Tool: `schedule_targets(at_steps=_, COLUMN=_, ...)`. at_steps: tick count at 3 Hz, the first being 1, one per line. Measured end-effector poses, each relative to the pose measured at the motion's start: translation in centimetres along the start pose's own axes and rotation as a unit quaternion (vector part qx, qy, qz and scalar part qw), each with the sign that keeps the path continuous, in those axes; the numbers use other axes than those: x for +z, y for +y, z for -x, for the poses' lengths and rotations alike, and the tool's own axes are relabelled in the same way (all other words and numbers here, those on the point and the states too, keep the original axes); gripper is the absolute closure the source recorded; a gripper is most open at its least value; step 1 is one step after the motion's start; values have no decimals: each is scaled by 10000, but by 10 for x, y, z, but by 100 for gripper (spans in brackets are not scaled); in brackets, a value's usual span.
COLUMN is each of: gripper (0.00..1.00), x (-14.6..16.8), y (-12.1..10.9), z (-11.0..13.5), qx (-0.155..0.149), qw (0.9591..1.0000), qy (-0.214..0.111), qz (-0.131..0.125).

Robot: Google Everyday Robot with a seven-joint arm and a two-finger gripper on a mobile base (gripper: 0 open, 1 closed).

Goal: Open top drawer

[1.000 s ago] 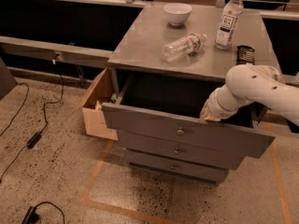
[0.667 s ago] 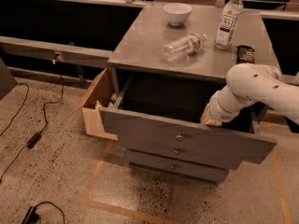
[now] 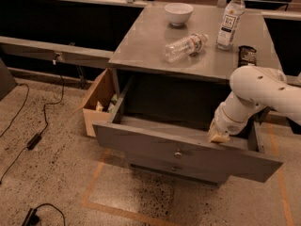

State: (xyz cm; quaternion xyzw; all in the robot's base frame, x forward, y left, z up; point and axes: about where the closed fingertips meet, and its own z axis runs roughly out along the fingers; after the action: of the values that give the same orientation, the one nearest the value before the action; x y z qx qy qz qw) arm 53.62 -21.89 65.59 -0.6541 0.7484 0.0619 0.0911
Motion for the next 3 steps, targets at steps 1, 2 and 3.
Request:
schedule_targets(at_steps=1, gripper=100, x=3, y=40, z=-6, qx=182, qw=9981, qy=92, qz=574)
schedule_targets(at_steps=2, gripper=100, x=2, y=78, z=-8, qx=284, qw=9940, qy=142, qz=1050)
schedule_targets(at_steps=3, gripper=100, x=-3, y=110, z=-12, qx=401, qw=9901, qy=152, qz=1338)
